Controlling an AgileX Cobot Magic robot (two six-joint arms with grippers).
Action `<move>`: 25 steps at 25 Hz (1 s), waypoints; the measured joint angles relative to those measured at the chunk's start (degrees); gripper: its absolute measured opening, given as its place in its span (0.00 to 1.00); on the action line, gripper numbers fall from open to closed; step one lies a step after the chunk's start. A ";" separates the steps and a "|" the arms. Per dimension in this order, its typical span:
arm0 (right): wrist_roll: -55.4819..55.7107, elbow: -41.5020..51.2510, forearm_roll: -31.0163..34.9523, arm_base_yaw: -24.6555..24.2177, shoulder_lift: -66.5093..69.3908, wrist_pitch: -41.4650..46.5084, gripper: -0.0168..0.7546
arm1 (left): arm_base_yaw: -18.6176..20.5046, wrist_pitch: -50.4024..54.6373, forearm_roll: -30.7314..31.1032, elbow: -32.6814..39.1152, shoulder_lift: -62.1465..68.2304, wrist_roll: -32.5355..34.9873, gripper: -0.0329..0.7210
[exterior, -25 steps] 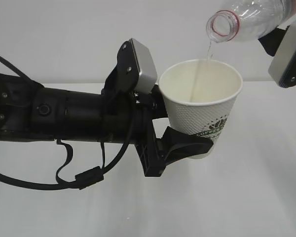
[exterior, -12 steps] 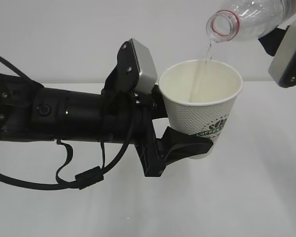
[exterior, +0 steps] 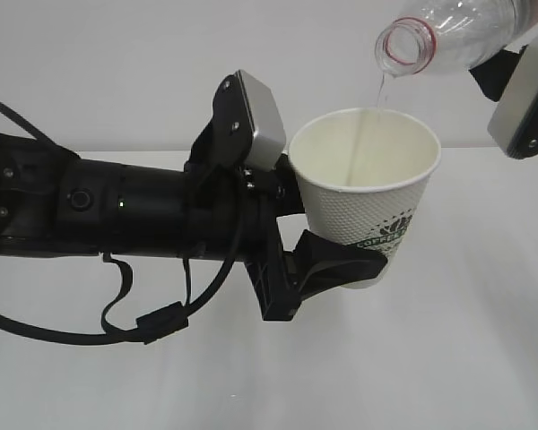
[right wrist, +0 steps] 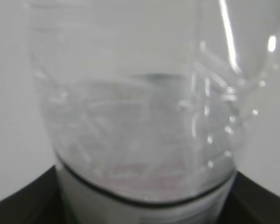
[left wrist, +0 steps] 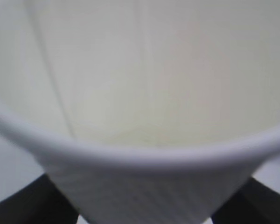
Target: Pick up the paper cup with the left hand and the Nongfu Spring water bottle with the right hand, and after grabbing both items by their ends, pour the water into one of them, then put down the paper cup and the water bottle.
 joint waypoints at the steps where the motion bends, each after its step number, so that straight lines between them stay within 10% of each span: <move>1: 0.00 0.00 0.00 0.00 0.00 -0.10 0.67 | 0.00 0.00 0.00 0.00 0.00 0.00 0.77; 25: 0.00 0.00 0.00 0.00 0.00 -0.23 0.67 | 0.00 0.00 0.10 0.00 0.00 0.00 0.77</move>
